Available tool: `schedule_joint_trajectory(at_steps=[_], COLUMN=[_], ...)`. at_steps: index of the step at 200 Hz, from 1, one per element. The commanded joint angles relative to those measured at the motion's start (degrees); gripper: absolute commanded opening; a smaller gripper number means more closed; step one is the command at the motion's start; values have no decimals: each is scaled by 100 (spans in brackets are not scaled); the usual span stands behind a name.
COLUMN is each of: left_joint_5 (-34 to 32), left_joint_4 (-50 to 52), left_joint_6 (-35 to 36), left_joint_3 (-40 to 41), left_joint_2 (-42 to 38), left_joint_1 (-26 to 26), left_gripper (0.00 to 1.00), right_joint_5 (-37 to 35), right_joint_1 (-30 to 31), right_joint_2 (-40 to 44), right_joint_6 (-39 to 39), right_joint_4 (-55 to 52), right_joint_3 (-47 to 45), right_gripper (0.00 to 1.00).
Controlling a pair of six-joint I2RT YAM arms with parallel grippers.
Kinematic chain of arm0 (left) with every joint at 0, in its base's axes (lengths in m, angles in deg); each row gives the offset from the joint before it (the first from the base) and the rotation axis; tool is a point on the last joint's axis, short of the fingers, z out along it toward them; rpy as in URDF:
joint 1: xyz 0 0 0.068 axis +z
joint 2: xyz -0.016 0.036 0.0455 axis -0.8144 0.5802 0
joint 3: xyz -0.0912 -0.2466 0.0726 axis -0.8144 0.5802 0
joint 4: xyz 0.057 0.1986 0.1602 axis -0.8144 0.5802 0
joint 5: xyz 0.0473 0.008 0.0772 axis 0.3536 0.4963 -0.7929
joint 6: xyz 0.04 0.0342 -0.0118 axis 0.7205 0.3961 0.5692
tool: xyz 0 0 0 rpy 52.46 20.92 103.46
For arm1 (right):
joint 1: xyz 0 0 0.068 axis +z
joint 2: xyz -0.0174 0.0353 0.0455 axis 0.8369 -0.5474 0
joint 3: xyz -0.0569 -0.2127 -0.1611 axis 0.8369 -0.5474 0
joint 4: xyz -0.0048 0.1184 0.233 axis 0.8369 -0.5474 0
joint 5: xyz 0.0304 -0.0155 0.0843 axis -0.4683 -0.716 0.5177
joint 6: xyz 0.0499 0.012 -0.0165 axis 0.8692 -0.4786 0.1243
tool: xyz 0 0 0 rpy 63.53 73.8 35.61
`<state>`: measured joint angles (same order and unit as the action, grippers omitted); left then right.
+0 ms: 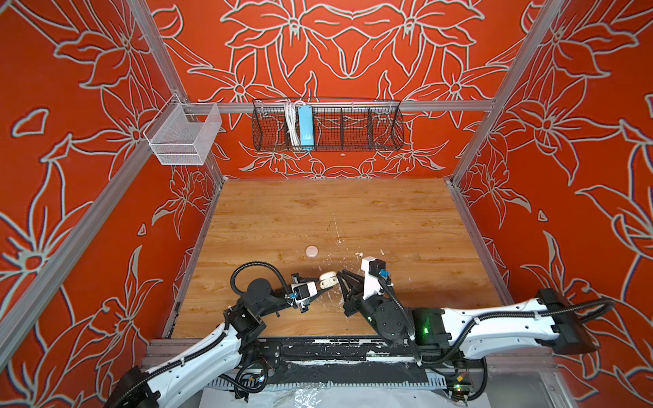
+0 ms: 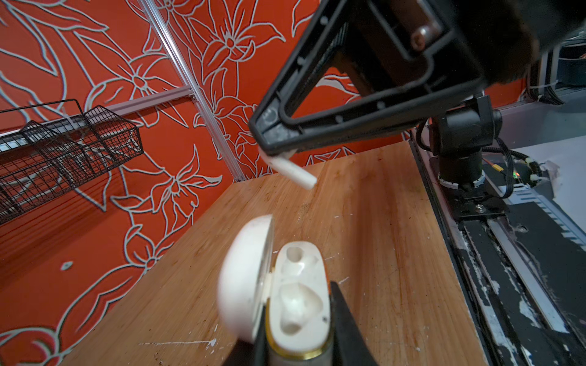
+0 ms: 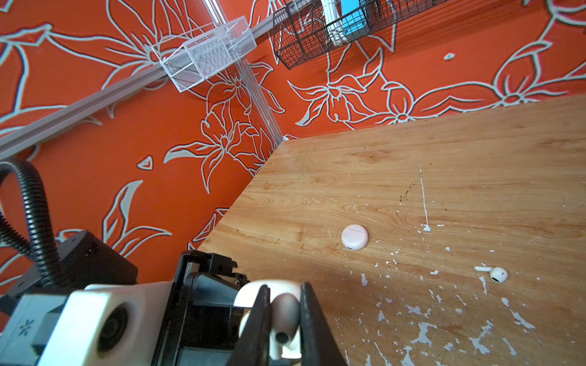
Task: Insert wireless bluetooth earbuds into charging case
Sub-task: Insert the wireless bluetooth earbud into the charging case.
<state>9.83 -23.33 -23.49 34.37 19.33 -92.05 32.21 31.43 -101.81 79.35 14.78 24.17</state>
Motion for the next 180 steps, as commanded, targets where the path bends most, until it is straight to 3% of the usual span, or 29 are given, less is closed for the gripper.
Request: schedule_joint_trajectory(at_steps=[1, 56, 180], left_joint_5=[107, 97, -267], left_joint_4=[-190, -169, 25], left_joint_6=[-46, -117, -782], left_joint_3=[-29, -37, -243], left_joint_2=[-75, -121, -420], left_joint_1=[-28, -28, -43], left_gripper=[0, 0, 0], right_joint_5=[217, 305, 214], right_joint_1=[43, 43, 35], right_joint_2=[-59, -12, -870], right_joint_6=[-322, -731, -2922], right_joint_4=[584, 1236, 4172], right_joint_3=[-144, -506, -876], right_gripper=[0, 0, 0])
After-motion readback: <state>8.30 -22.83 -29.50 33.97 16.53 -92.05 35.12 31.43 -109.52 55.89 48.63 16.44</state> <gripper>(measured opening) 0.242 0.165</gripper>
